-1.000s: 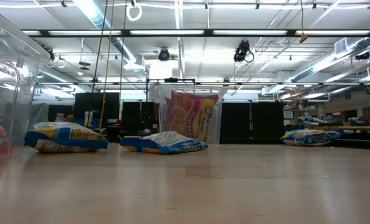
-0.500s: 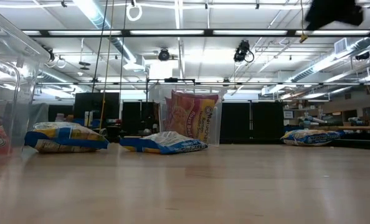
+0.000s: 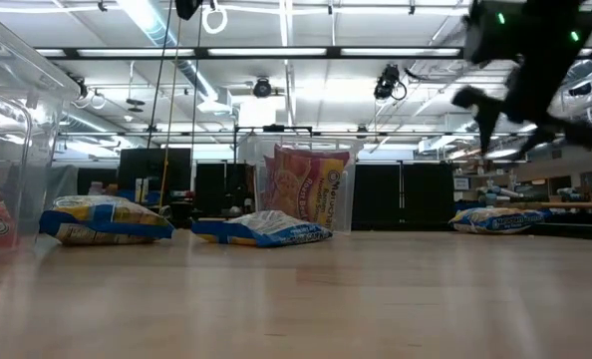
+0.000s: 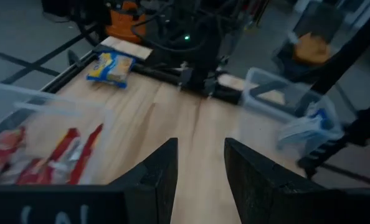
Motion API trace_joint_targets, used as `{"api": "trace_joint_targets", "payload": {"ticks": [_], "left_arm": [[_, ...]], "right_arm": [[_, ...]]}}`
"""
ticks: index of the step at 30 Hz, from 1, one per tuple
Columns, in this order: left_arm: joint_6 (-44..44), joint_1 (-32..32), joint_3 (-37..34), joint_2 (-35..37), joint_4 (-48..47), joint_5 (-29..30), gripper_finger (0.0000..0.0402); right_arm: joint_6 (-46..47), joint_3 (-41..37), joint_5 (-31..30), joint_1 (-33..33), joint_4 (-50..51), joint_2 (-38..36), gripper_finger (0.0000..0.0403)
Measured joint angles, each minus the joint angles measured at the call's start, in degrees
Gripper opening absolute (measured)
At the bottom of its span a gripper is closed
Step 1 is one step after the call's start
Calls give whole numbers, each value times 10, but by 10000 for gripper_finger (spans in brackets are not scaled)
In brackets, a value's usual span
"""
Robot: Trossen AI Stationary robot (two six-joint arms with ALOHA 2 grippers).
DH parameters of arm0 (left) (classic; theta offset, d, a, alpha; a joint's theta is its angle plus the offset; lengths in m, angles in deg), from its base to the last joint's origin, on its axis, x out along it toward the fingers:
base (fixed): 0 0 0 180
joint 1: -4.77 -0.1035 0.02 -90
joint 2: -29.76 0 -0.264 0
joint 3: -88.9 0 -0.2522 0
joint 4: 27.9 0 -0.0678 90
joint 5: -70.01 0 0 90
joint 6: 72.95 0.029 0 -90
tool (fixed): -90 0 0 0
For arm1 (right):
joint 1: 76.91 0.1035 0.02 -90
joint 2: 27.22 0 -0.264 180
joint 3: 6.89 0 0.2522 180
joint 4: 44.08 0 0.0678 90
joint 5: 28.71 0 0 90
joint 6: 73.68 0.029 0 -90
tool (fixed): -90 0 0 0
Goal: Sort Maruchan noodles
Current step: Put the blue noodle pack into the bottom right transparent bin
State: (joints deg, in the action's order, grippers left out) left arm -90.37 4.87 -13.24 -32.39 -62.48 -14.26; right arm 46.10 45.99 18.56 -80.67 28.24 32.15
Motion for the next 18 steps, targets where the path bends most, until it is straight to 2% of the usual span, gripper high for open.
{"api": "trace_joint_targets", "payload": {"ticks": [1,2,4,8,14,18], "left_arm": [[6,-3,0,0,-7,0,137],[15,-5,0,0,-13,0,137],[29,-8,0,-1,-23,0,137],[59,-8,0,-1,-19,-1,137],[91,-8,0,-1,-18,0,137],[98,-26,0,-1,-6,18,137]], "right_arm": [[63,-25,-7,-7,-8,-5,189],[78,-50,-10,-20,-27,-10,196],[76,-89,-12,-54,-101,-17,208],[79,-137,-22,-122,-177,-25,223],[58,-155,4,-216,-177,-35,223],[55,-155,-53,-260,-175,-36,218]]}}
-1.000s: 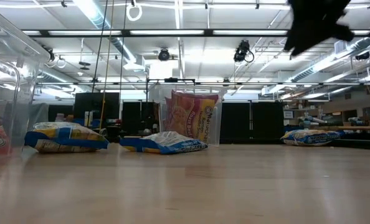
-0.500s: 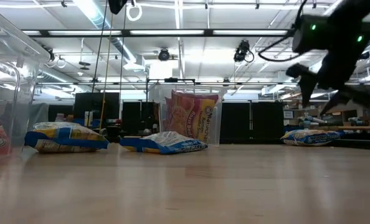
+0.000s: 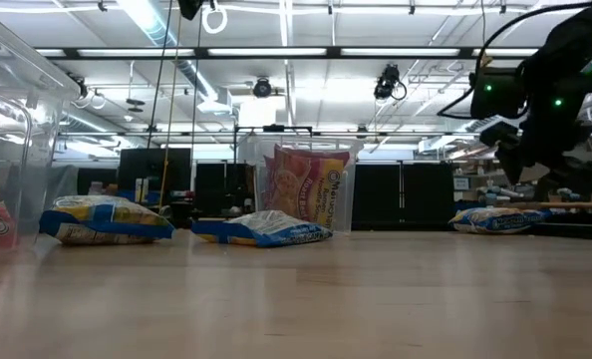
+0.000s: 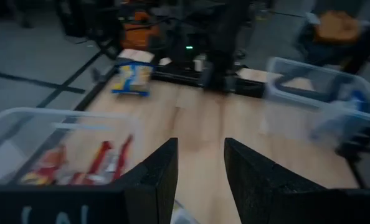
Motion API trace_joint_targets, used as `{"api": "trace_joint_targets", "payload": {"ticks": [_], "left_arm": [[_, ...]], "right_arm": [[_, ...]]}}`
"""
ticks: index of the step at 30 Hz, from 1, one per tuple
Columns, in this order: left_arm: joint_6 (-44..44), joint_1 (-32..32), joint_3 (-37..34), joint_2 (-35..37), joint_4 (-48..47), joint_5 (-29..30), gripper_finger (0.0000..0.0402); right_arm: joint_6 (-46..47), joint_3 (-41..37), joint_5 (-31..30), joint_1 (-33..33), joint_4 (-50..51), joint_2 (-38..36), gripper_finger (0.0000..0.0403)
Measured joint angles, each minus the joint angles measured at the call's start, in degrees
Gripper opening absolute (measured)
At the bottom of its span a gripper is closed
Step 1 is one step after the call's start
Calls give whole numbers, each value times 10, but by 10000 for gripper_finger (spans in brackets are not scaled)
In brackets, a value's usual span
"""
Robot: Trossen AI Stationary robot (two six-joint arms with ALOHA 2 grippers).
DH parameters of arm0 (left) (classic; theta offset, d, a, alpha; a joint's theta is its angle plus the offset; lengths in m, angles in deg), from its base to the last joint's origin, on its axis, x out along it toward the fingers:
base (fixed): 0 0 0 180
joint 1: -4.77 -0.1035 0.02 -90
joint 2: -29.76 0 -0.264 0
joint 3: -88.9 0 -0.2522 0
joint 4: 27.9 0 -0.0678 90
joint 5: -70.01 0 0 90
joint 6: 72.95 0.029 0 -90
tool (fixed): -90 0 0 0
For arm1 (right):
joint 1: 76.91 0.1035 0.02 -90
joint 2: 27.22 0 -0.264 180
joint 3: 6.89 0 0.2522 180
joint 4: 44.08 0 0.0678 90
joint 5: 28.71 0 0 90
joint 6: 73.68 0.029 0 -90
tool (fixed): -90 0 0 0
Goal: Sort Maruchan noodles
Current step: Put the blue noodle pack into the bottom right transparent bin
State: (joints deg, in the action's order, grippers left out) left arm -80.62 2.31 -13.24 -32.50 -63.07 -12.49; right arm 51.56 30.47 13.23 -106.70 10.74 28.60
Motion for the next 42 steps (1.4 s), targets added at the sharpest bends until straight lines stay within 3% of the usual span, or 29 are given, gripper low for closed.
{"api": "trace_joint_targets", "payload": {"ticks": [4,9,16,23,33,38,42], "left_arm": [[0,-29,0,0,4,4,137],[0,-54,0,0,20,1,137],[11,-71,0,0,42,1,137],[5,-62,0,0,39,1,137],[9,-59,0,0,39,-14,137],[9,-59,0,0,39,-14,137],[10,-59,0,0,39,-14,137]], "right_arm": [[-31,0,-35,-49,-15,7,211],[-131,0,5,-107,-88,51,208],[-256,0,3,-134,-244,124,208],[-249,0,72,-138,-299,169,208],[-307,1,212,-68,-325,128,205],[-242,7,146,-10,-233,65,204],[-213,6,127,-9,-148,53,204]]}}
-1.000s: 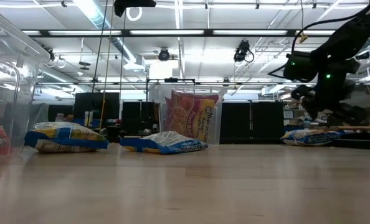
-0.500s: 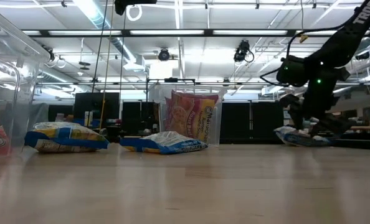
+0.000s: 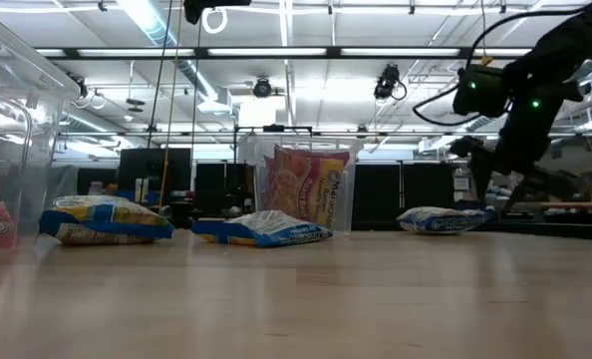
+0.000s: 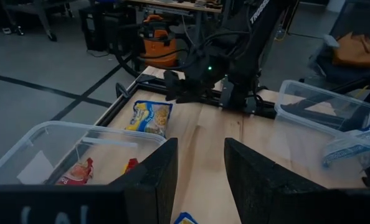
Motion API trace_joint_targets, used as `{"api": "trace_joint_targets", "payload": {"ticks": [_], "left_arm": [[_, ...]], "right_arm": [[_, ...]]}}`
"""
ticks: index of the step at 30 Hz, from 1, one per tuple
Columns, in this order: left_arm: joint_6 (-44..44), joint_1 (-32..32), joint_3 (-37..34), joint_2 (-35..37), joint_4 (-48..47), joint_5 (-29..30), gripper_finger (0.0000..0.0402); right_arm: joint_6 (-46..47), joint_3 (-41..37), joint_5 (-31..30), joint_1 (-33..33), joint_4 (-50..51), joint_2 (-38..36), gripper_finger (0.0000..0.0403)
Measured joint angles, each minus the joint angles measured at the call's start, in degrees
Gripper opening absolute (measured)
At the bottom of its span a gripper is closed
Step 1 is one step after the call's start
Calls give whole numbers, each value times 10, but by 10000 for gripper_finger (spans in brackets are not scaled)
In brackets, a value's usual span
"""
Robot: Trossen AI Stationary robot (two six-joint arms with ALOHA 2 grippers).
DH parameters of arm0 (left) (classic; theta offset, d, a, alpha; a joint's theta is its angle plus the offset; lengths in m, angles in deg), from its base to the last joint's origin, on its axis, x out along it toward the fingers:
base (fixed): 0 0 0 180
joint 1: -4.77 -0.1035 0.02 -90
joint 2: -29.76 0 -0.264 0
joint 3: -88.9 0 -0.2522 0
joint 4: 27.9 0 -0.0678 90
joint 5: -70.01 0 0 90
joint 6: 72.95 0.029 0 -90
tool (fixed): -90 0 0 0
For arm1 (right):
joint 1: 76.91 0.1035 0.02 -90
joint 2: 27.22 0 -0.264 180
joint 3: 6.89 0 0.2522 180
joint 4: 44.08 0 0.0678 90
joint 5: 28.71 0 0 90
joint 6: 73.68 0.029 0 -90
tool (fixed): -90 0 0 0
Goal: Sort Maruchan noodles
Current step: Put the blue noodle pack into the bottom right transparent bin
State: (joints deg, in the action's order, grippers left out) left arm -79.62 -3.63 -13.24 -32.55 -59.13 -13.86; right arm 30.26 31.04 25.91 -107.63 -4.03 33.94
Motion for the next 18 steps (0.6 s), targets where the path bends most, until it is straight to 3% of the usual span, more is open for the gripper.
{"api": "trace_joint_targets", "payload": {"ticks": [3,6,12,18], "left_arm": [[12,0,0,0,0,0,137],[18,0,0,0,0,0,137],[14,0,0,0,0,0,137],[-1,0,0,0,0,0,137]], "right_arm": [[-28,-21,29,-25,-46,9,204],[-56,-62,56,-51,-173,29,204],[-89,-120,11,-75,-395,78,201],[-136,-123,18,-93,-475,132,190]]}}
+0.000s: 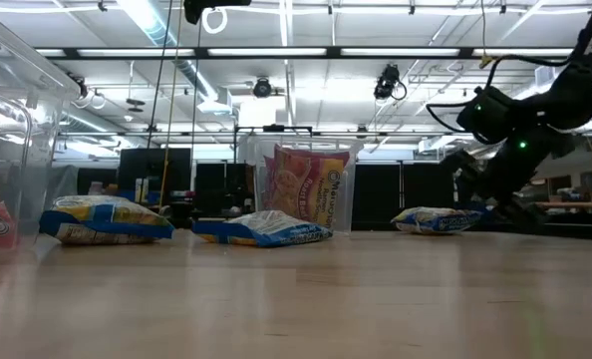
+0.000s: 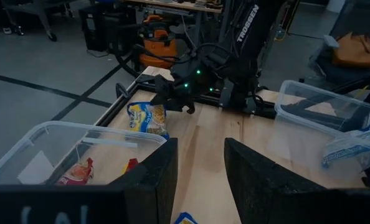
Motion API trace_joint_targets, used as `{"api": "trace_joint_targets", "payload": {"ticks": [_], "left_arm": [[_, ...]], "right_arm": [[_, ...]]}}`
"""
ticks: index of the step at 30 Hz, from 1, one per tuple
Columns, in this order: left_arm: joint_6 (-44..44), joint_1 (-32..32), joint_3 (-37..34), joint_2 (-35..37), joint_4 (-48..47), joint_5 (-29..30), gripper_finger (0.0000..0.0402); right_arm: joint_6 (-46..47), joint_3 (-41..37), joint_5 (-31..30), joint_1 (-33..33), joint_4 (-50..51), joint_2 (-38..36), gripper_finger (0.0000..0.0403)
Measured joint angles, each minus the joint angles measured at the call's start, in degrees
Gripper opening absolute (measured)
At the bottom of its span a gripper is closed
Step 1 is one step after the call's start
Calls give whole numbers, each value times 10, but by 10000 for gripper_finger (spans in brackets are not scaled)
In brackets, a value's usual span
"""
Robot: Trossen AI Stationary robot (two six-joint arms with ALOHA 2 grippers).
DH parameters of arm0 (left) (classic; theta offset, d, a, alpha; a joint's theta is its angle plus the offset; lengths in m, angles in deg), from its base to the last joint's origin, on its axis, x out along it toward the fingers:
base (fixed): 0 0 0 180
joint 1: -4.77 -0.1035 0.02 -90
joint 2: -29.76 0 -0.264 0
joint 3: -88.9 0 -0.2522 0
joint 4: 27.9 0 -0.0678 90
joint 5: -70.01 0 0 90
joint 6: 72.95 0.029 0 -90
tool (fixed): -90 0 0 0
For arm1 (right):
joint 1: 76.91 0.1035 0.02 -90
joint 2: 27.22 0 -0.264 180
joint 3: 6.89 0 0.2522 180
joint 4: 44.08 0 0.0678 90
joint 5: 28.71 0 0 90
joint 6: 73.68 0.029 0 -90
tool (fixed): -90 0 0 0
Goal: Sort Maruchan noodles
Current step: Put the blue noodle pack into the bottom right transparent bin
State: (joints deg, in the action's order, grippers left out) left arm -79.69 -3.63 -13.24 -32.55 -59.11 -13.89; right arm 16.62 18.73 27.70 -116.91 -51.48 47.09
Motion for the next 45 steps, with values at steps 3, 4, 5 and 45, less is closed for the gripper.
{"api": "trace_joint_targets", "payload": {"ticks": [3,4,5,45], "left_arm": [[-3,0,0,0,0,0,137],[-6,0,0,0,0,0,137],[-12,0,0,0,0,0,137],[-29,105,0,-98,289,-80,137]], "right_arm": [[-54,14,2,-6,-29,29,188],[-72,19,2,-8,-34,37,187],[-83,24,2,-11,-34,46,187],[-456,183,270,272,202,-406,2]]}}
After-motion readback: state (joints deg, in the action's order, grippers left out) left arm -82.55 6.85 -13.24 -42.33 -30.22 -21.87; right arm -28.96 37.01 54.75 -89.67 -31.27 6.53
